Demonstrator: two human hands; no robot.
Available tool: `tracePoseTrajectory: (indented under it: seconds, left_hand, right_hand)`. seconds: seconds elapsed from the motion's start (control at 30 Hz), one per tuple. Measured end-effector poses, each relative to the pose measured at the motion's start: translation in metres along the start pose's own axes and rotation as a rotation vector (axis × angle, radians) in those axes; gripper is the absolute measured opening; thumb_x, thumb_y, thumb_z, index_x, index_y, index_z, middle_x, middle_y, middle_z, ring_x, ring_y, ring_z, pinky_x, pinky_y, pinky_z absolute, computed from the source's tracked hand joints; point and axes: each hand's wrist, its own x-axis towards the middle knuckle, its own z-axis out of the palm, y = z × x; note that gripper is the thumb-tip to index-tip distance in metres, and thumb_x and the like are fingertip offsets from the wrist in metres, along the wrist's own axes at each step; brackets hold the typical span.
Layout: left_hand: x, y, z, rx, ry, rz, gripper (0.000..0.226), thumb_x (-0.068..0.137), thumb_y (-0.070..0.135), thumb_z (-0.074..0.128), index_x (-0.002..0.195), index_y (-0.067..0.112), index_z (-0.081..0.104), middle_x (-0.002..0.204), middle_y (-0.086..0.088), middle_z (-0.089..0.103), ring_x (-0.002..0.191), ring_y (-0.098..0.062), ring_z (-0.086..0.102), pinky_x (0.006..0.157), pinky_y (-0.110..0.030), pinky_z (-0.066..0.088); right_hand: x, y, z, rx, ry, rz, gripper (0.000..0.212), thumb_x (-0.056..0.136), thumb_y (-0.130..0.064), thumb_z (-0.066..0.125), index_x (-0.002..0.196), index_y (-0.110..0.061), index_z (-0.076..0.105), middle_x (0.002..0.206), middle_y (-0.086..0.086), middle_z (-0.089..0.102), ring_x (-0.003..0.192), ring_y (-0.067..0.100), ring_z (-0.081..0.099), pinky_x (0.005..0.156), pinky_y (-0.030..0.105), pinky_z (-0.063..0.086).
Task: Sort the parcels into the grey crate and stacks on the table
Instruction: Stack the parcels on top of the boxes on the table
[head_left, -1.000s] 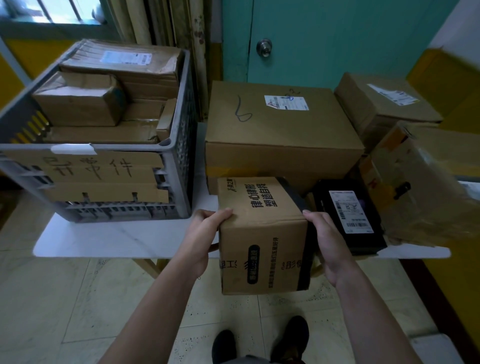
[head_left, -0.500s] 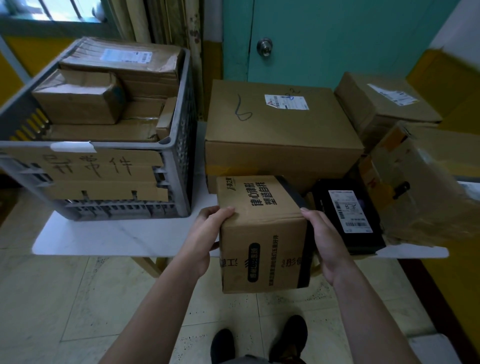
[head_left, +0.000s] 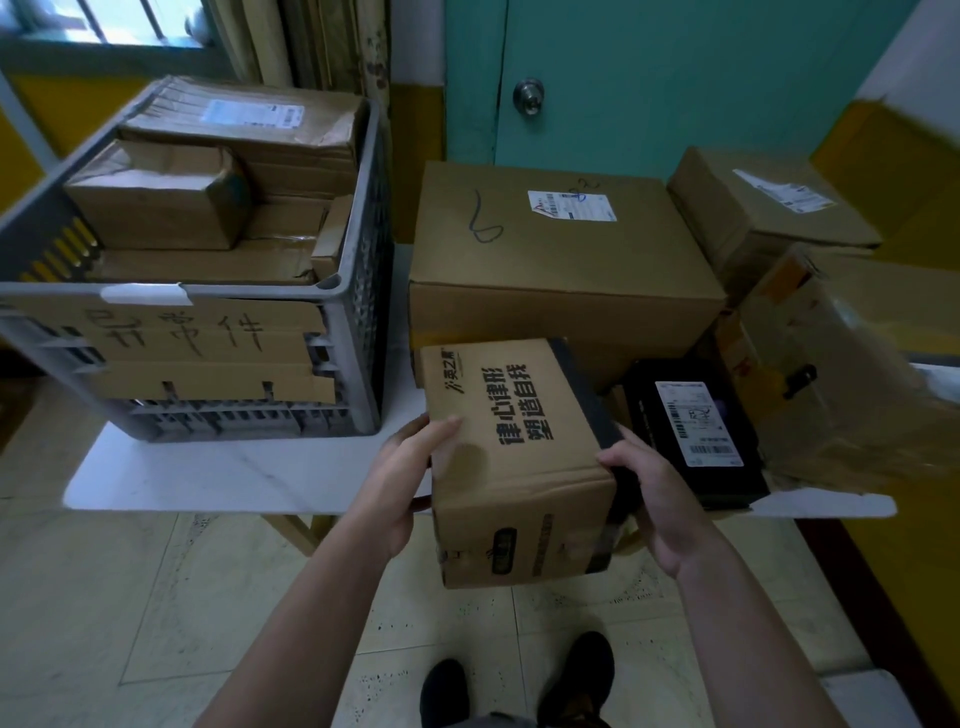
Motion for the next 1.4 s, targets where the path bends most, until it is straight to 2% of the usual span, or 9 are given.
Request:
tracePoseTrajectory:
  seconds: [0.1,0.23,0.33,0.5,0.67,0.8,0.93,1.2,1.4]
  left_hand:
    - [-0.001,0.002,-0.002,-0.016,0.002,0.014,0.043,0.089,0.040,0.069,0.126,0.022,0.059,0.114,-0.001,0.071,0.104,-0.019,0.066,0.083,-0.040,0.054]
    - [-0.003,0.005,0.000,0.049,-0.007,0.061,0.050,0.083,0.045,0.073,0.119,0.015,0.056,0.108,-0.002,0.072,0.103,-0.020,0.067,0.081,-0.038,0.054]
    - [-0.004,0.003,-0.001,0.079,-0.005,0.092,0.079,0.069,0.052,0.077,0.132,0.016,0.046,0.113,-0.004,0.068,0.104,-0.020,0.066,0.080,-0.037,0.054]
    - [0.001,0.000,-0.001,0.042,-0.040,0.164,0.083,0.062,0.048,0.083,0.135,0.026,0.051,0.122,-0.004,0.069,0.107,-0.021,0.068,0.087,-0.037,0.055]
    - [0.002,0.000,-0.003,0.032,-0.067,0.187,0.098,0.053,0.054,0.091,0.136,0.025,0.046,0.130,-0.002,0.062,0.110,-0.021,0.066,0.092,-0.042,0.054]
    - [-0.001,0.000,-0.001,-0.004,-0.070,0.163,0.078,0.068,0.052,0.074,0.135,0.023,0.046,0.127,-0.002,0.063,0.107,-0.016,0.065,0.088,-0.040,0.052]
    - [0.000,0.002,0.000,0.016,-0.055,0.123,0.059,0.081,0.066,0.057,0.125,0.027,0.052,0.124,-0.003,0.063,0.117,-0.020,0.058,0.102,-0.052,0.045]
    - [0.010,0.000,-0.001,0.017,-0.029,0.107,0.018,0.095,0.027,0.059,0.111,0.021,0.052,0.102,-0.007,0.062,0.096,-0.022,0.059,0.095,-0.050,0.046]
    - [0.011,0.000,-0.002,0.000,-0.025,0.119,0.013,0.095,0.020,0.058,0.106,0.022,0.051,0.098,-0.006,0.060,0.090,-0.021,0.057,0.087,-0.046,0.045]
  right_hand:
    - [-0.003,-0.008,-0.001,-0.012,0.027,-0.019,0.020,0.094,-0.030,0.061,0.112,-0.022,0.061,0.104,0.003,0.068,0.096,0.019,0.063,0.069,0.030,0.046]
    - [0.002,-0.002,0.006,-0.125,0.120,-0.054,0.055,0.082,-0.046,0.072,0.121,-0.014,0.051,0.114,0.003,0.063,0.101,0.016,0.060,0.073,0.030,0.049]
    - [0.004,0.001,0.010,-0.158,0.196,-0.108,0.070,0.067,-0.056,0.076,0.121,-0.020,0.048,0.113,-0.005,0.059,0.106,0.015,0.056,0.074,0.026,0.045]
    - [0.004,0.001,0.014,-0.158,0.081,-0.194,0.053,0.070,-0.034,0.084,0.110,-0.048,0.052,0.108,-0.021,0.062,0.105,0.002,0.056,0.083,0.027,0.046]
    - [0.008,0.005,0.018,-0.132,0.093,-0.222,0.068,0.070,-0.016,0.087,0.124,-0.035,0.050,0.108,-0.018,0.063,0.099,-0.004,0.055,0.082,0.022,0.045]
    - [0.013,0.012,0.017,-0.144,0.098,-0.248,0.068,0.072,-0.011,0.086,0.125,-0.033,0.050,0.110,-0.017,0.064,0.100,-0.004,0.057,0.078,0.016,0.045]
    - [0.017,0.012,0.016,-0.181,0.117,-0.227,0.069,0.071,-0.011,0.087,0.126,-0.031,0.051,0.111,-0.015,0.064,0.102,-0.002,0.056,0.087,0.027,0.047]
    - [0.017,0.008,0.014,-0.244,0.095,-0.185,0.047,0.072,-0.013,0.086,0.096,-0.038,0.054,0.103,-0.012,0.065,0.096,0.000,0.057,0.075,0.021,0.045]
    - [0.012,0.004,0.015,-0.213,0.037,-0.169,0.035,0.075,-0.031,0.082,0.104,-0.035,0.062,0.104,-0.011,0.070,0.104,0.009,0.063,0.085,0.029,0.051]
